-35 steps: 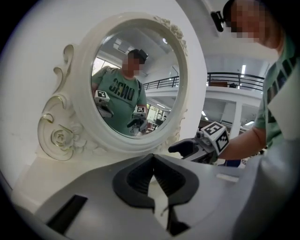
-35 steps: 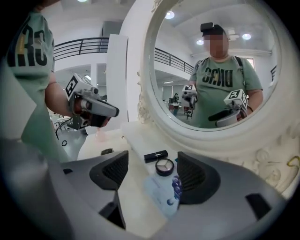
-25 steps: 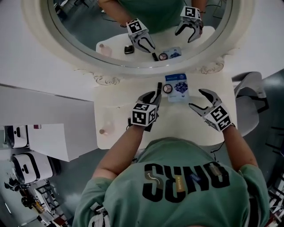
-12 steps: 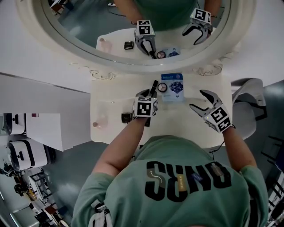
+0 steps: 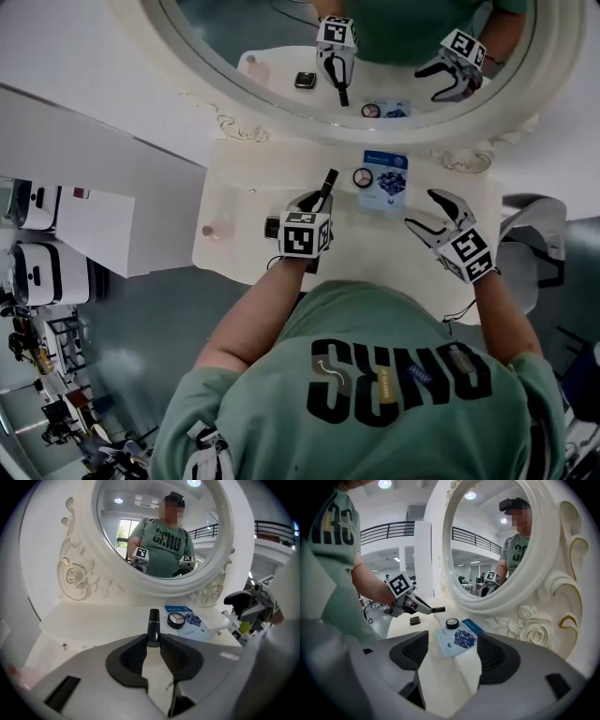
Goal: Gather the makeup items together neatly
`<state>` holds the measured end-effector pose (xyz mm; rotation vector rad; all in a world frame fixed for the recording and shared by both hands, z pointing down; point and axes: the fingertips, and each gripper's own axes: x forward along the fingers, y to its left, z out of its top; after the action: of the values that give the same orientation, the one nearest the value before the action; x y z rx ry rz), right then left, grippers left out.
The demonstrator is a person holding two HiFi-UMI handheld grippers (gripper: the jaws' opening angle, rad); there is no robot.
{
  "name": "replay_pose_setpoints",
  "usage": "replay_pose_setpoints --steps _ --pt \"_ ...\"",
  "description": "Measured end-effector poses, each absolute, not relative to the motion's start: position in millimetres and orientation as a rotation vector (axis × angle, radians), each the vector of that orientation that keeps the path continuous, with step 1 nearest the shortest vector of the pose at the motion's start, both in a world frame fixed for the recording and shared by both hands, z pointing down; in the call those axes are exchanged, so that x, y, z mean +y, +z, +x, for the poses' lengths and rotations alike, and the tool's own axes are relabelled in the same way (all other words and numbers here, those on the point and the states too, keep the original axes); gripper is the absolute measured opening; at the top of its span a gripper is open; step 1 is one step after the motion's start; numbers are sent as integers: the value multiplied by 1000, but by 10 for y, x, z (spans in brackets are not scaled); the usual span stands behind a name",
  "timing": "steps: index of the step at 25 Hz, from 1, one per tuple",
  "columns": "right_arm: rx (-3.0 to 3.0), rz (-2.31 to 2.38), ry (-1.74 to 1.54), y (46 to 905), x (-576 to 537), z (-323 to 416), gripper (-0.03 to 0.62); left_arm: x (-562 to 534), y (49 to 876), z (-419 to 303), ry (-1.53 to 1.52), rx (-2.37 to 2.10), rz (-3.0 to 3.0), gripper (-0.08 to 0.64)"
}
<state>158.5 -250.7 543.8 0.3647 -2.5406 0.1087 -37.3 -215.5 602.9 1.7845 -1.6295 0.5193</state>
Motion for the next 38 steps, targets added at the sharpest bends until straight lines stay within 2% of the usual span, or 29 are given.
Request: replay_pose_setpoints --steps 5,12,23,27,31,38 --pt "-2573 244 57 5381 -2421 1211 321 -1554 6105 -450 474 -1675 1728 94" --pt "-2568 101 -13 5367 -2257 841 321 -976 6703 -487 481 -1686 1593 94" --pt "-2494 101 -14 5543 -2158 986 321 -929 7367 -540 528 -1650 1484 95" --pt "-2496 151 11 5552 -2194 1102 321 -927 7331 -496 583 -1615 1503 98" --pt "-2511 204 48 5541 -2247 1194 321 -955 7155 -480 581 -1594 1529 140" --pt "-2559 301 97 5395 -2326 1097 321 -1106 6285 -548 384 -1574 1808 150"
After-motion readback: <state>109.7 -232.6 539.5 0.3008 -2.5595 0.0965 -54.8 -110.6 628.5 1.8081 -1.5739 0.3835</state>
